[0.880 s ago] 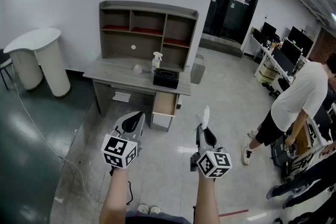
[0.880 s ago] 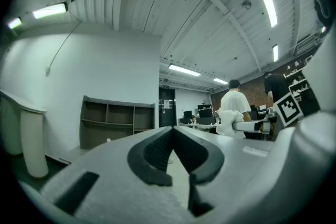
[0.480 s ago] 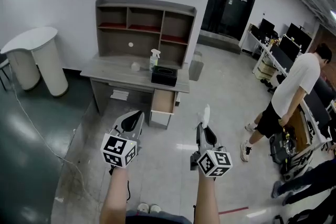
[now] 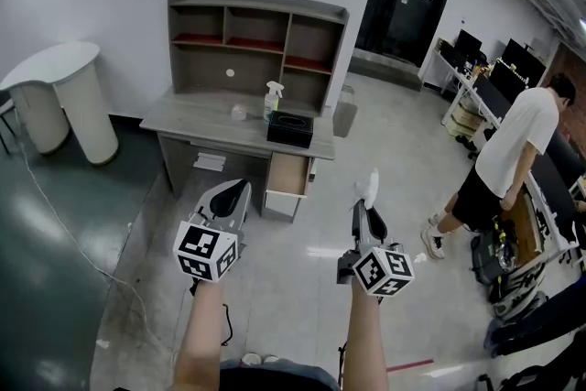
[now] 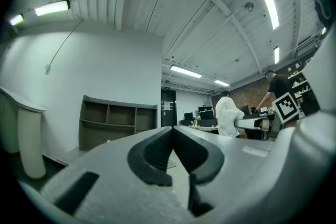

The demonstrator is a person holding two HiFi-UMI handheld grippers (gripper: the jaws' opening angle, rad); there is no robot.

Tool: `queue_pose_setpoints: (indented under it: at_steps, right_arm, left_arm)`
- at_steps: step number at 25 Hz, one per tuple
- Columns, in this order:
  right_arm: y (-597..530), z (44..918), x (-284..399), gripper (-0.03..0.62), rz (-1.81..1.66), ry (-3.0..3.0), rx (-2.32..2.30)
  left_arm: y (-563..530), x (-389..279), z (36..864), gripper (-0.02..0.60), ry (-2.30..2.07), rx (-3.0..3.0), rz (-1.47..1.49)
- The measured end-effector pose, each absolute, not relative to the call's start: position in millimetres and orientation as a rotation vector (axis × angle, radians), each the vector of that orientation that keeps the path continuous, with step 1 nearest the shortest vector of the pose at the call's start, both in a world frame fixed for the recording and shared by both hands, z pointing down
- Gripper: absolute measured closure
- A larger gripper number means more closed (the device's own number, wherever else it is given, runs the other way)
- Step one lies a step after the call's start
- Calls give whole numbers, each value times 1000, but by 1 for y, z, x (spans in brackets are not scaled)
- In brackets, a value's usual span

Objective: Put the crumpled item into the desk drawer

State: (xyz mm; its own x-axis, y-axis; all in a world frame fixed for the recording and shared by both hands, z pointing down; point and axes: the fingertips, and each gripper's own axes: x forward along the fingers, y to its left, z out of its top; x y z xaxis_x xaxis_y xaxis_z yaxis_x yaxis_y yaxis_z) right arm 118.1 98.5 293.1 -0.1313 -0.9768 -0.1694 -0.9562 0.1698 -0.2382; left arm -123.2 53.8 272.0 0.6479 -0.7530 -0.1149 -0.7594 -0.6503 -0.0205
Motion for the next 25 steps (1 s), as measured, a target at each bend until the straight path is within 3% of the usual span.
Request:
queue_pose_setpoints:
  at_steps: [13, 25]
  right_arm:
    - [51, 317, 124, 540, -135, 2150, -1874]
    - [-93, 352, 167, 540, -183, 2197, -1857]
  left_arm:
    - [6, -140, 302, 581, 1355, -2802, 111]
    - [-120, -109, 348, 581, 1451, -2806, 13]
